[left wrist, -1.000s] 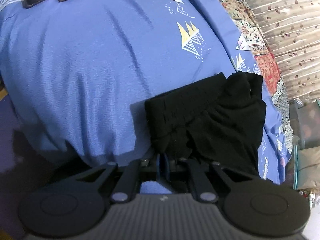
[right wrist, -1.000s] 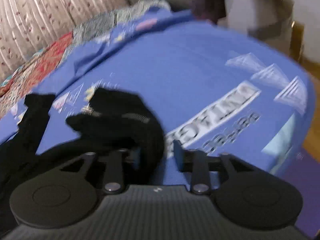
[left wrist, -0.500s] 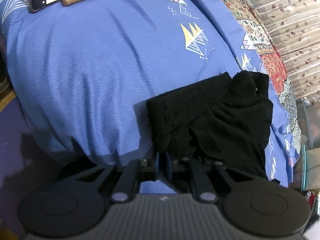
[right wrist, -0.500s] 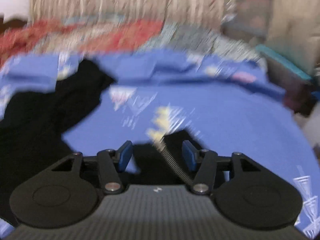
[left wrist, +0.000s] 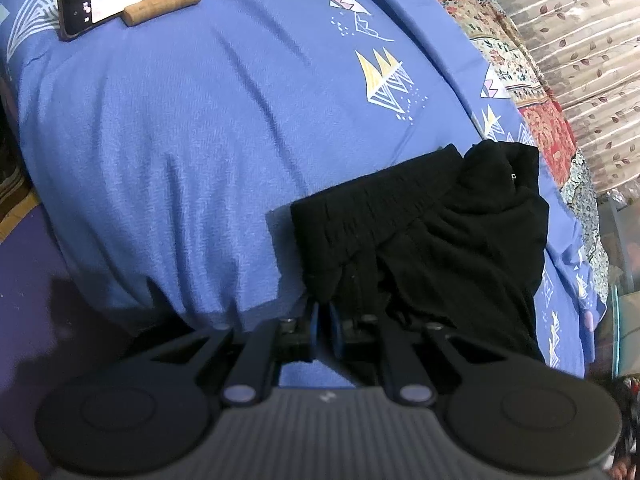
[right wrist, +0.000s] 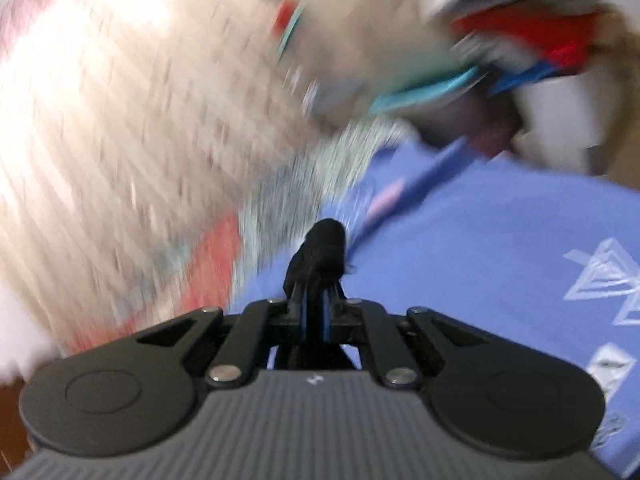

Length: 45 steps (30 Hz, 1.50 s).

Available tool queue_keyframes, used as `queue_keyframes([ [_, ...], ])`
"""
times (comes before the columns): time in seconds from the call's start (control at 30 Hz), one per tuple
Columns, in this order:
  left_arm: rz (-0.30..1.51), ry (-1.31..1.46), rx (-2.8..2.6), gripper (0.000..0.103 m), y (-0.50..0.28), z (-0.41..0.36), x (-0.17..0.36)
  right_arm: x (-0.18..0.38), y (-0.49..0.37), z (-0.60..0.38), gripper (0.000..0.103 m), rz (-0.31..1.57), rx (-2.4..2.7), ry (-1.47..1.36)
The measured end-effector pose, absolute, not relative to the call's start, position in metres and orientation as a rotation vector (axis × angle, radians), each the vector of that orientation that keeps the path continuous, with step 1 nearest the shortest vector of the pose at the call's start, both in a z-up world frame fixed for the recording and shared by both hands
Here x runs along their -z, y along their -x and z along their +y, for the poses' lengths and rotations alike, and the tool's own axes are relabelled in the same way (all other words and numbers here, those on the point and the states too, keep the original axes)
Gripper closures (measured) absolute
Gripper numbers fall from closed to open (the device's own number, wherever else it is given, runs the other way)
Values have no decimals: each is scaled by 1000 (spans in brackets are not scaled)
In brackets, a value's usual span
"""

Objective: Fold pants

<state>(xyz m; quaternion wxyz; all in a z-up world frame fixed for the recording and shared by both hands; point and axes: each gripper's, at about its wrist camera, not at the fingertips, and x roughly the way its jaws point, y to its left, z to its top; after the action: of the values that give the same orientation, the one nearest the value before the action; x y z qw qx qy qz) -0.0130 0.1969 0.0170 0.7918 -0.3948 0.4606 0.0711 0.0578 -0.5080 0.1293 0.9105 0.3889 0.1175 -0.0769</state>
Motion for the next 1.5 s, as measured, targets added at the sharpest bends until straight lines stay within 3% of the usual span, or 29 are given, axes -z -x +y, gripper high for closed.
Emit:
queue_keyframes([
  [0.2, 974, 842, -166, 98, 19, 201, -23, -84, 10, -576, 95, 191, 327, -1084],
  [0.37, 1008, 735, -289, 100, 25, 201, -20, -37, 52, -573, 89, 383, 570, -1074],
  [0.47, 1014, 785, -286, 100, 34, 214, -16, -23, 68, -570, 45, 380, 791, -1122],
  [0.57, 969, 789, -300, 99, 45, 224, -22, -28, 92, -569, 44, 258, 960, -1215],
  [0.67, 931, 746, -293, 99, 40, 232, -33, -54, 93, -565, 44, 222, 1015, -1104],
  [0.73, 917, 677, -278, 95, 21, 230, -46, -69, 86, -557, 44, 201, 966, -1039],
  [0.83, 877, 553, -227, 78, -20, 212, -68, -85, 66, -537, 44, 226, 839, -960],
  [0.93, 827, 395, -168, 69, -72, 183, -83, -91, 28, -512, 44, 315, 659, -863],
  [1.07, 794, 264, -63, 47, -145, 131, -87, -88, -16, -467, 44, 449, 449, -755],
  [1.17, 800, 171, -16, 45, -193, 90, -76, -89, -58, -432, 44, 542, 315, -669],
  [1.27, 834, 119, -6, 46, -239, 59, -50, -94, -105, -391, 44, 626, 174, -535],
  [1.3, 849, 112, -15, 52, -252, 52, -40, -95, -120, -377, 44, 649, 125, -492],
  [1.33, 866, 114, -21, 61, -263, 48, -31, -97, -141, -363, 44, 670, 68, -446],
  [1.37, 884, 131, -10, 91, -268, 48, -23, -100, -161, -350, 44, 681, 17, -406],
  [1.5, 816, 190, -6, 94, -252, 61, -24, -107, -222, -291, 44, 701, -118, -270],
])
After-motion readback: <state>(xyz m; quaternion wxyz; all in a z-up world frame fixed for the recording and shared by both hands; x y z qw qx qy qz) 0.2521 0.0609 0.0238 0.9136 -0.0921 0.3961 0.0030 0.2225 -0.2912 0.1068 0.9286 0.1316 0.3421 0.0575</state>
